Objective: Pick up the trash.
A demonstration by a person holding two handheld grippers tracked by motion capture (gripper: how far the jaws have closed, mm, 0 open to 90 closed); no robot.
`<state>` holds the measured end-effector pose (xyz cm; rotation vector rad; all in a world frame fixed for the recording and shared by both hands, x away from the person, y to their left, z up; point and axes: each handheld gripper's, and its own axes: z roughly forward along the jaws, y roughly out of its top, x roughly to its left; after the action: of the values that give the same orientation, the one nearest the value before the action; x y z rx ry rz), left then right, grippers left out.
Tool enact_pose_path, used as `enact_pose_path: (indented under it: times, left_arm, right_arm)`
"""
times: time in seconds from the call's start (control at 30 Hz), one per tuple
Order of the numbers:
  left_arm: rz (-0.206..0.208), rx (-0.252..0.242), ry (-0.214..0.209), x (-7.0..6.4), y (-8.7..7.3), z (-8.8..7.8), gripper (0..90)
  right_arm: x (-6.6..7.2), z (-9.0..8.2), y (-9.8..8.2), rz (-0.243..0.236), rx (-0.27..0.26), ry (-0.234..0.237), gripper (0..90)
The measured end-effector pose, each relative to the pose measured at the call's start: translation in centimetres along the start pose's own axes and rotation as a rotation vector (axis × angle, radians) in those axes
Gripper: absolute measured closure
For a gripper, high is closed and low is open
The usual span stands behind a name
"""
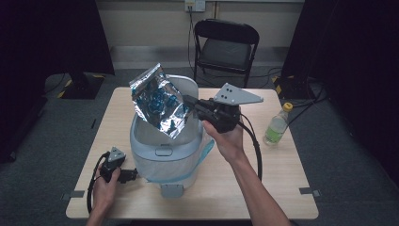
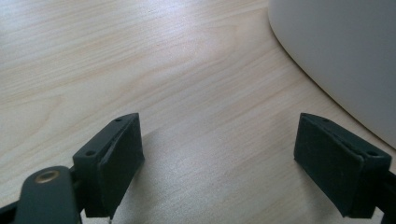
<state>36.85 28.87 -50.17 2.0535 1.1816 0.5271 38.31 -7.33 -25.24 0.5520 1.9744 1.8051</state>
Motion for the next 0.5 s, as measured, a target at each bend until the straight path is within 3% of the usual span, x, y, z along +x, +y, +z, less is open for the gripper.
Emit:
enact_pose_path:
  times: [0.5]
  left_arm:
    - [0.005, 0.003, 0.0, 0.04, 0.01, -0.02, 14.9]
  right_arm:
    - [-0.09, 0.09, -0.51, 0.009, 0.003, -0.011, 76.7]
